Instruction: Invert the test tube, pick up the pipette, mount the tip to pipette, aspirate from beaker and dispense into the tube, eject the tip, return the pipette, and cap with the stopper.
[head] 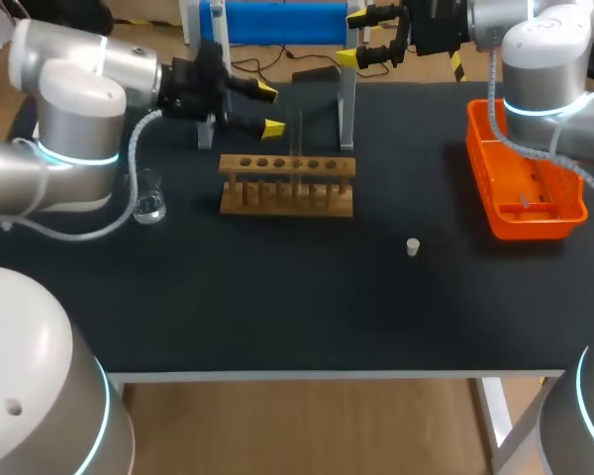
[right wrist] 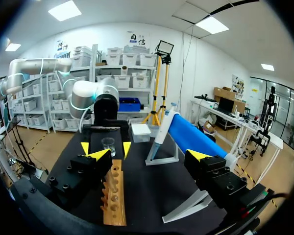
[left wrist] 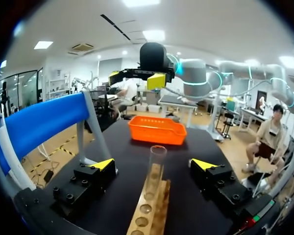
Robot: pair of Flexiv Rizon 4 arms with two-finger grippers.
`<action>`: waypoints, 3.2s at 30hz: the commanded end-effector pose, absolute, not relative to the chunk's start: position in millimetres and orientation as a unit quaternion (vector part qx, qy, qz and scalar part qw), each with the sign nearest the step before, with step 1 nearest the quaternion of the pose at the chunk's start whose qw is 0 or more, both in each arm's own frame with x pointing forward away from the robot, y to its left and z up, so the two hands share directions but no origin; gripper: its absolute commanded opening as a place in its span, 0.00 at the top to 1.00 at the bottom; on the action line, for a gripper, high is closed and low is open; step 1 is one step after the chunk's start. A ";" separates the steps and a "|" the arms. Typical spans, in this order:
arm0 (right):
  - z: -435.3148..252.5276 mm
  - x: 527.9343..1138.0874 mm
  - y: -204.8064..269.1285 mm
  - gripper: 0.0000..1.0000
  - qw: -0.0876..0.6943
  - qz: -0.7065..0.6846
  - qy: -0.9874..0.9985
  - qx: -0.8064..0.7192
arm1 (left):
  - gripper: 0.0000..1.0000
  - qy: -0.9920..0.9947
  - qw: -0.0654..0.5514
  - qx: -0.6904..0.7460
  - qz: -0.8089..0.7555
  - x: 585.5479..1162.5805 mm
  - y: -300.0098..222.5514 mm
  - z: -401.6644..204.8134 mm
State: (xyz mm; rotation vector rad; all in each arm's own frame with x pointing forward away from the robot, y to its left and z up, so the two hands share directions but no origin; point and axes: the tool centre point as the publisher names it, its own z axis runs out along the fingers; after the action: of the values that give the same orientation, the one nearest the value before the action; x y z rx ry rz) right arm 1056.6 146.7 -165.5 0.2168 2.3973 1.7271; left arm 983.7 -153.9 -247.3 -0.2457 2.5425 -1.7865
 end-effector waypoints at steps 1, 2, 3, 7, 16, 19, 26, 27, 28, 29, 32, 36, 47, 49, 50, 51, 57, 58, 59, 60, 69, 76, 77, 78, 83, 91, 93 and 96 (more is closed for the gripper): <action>-164.5 1057.1 145.7 0.00 0.087 0.579 0.807 0.072 | 0.00 0.813 0.028 -0.096 -0.573 976.7 -167.4 -254.7; -164.5 1057.1 145.7 0.00 0.087 0.579 0.807 0.072 | 0.00 0.814 0.029 -0.097 -0.572 976.2 -170.8 -256.3; -164.5 1057.1 145.7 0.00 0.087 0.579 0.807 0.072 | 0.00 0.814 0.030 -0.099 -0.571 976.2 -174.1 -258.2; -164.5 1057.1 145.7 0.00 0.087 0.579 0.807 0.072 | 0.00 0.816 0.032 -0.109 -0.567 978.5 -184.8 -266.1; -164.5 1057.1 145.7 0.00 0.087 0.579 0.807 0.072 | 0.00 0.823 0.032 -0.119 -0.554 985.5 -201.4 -279.4; -164.5 1057.1 145.7 0.00 0.087 0.579 0.807 0.072 | 0.00 0.827 0.033 -0.122 -0.548 988.1 -201.5 -281.3; -164.5 1057.1 145.7 0.00 0.087 0.579 0.807 0.072 | 0.00 0.845 0.030 -0.119 -0.520 992.8 -203.4 -285.9; -164.5 1057.1 145.7 0.00 0.087 0.579 0.807 0.072 | 0.00 0.849 0.029 -0.119 -0.514 993.5 -203.8 -287.0; -164.5 1057.1 145.7 0.00 0.087 0.579 0.807 0.072 | 0.00 0.848 0.028 -0.118 -0.517 994.0 -204.0 -287.7; -164.5 1057.1 145.7 0.00 0.087 0.579 0.807 0.072 | 0.00 0.849 0.026 -0.116 -0.515 994.9 -203.9 -288.3; -164.5 1057.1 145.7 0.00 0.087 0.579 0.807 0.072 | 0.00 0.854 0.018 -0.103 -0.511 997.5 -204.7 -289.2; -164.5 1057.1 145.7 0.00 0.087 0.579 0.807 0.072 | 0.00 0.860 0.010 -0.093 -0.502 1000.9 -206.9 -290.0; -164.5 1057.1 145.7 0.00 0.087 0.579 0.807 0.072 | 0.00 0.863 -0.003 -0.091 -0.496 1004.7 -205.7 -299.3; -164.5 1057.1 145.7 0.00 0.087 0.579 0.807 0.072 | 0.00 0.864 -0.004 -0.093 -0.496 1003.9 -204.3 -300.8; -164.5 1057.1 145.7 0.00 0.087 0.579 0.807 0.072 | 0.00 0.863 -0.004 -0.093 -0.496 1003.6 -203.9 -301.3; -164.5 1057.1 145.7 0.00 0.087 0.579 0.807 0.072 | 0.00 0.863 -0.005 -0.093 -0.496 1003.3 -203.3 -302.0; -164.5 1057.1 145.7 0.00 0.087 0.579 0.807 0.072 | 0.00 0.863 -0.003 -0.101 -0.496 1000.5 -200.8 -304.6; -164.5 1057.1 145.7 0.00 0.087 0.579 0.807 0.072 | 0.00 0.862 -0.002 -0.103 -0.497 1000.2 -199.6 -304.7; -164.5 1057.1 145.7 0.00 0.087 0.579 0.807 0.072 | 0.00 0.862 0.000 -0.104 -0.496 999.7 -198.7 -304.6; -164.5 1057.1 145.7 0.00 0.087 0.579 0.807 0.072 | 0.00 0.862 0.002 -0.107 -0.496 998.9 -197.6 -304.2; -164.5 1057.1 145.7 0.00 0.087 0.579 0.807 0.072 | 0.00 0.862 0.005 -0.109 -0.495 997.9 -196.0 -303.6; -164.5 1057.1 145.7 0.00 0.087 0.579 0.807 0.072 | 0.00 0.863 0.003 -0.106 -0.493 998.1 -202.8 -305.8; -164.5 1057.1 145.7 0.00 0.087 0.579 0.807 0.072 | 0.00 0.863 0.003 -0.107 -0.493 998.0 -203.2 -306.1; -164.5 1057.1 145.7 0.00 0.087 0.579 0.807 0.072 | 0.00 0.862 0.003 -0.107 -0.496 997.8 -203.6 -306.4; -164.5 1057.1 145.7 0.00 0.087 0.579 0.807 0.072 | 0.00 0.863 0.007 -0.109 -0.494 996.2 -203.1 -307.5; -164.5 1057.1 145.7 0.00 0.087 0.579 0.807 0.072 | 0.00 0.863 0.007 -0.109 -0.494 996.2 -203.1 -307.5; -164.5 1057.1 145.7 0.00 0.087 0.579 0.807 0.072 | 0.00 0.863 0.007 -0.109 -0.494 996.2 -203.1 -307.5; -164.5 1057.1 145.7 0.00 0.087 0.579 0.807 0.072 | 0.00 0.863 0.007 -0.109 -0.494 996.2 -203.1 -307.5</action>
State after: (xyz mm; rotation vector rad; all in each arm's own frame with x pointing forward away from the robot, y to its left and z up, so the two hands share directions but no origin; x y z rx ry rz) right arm 1056.6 146.7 -165.5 0.2168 2.3973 1.7271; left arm 996.6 -202.5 -307.2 -0.3387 2.6989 -1.5456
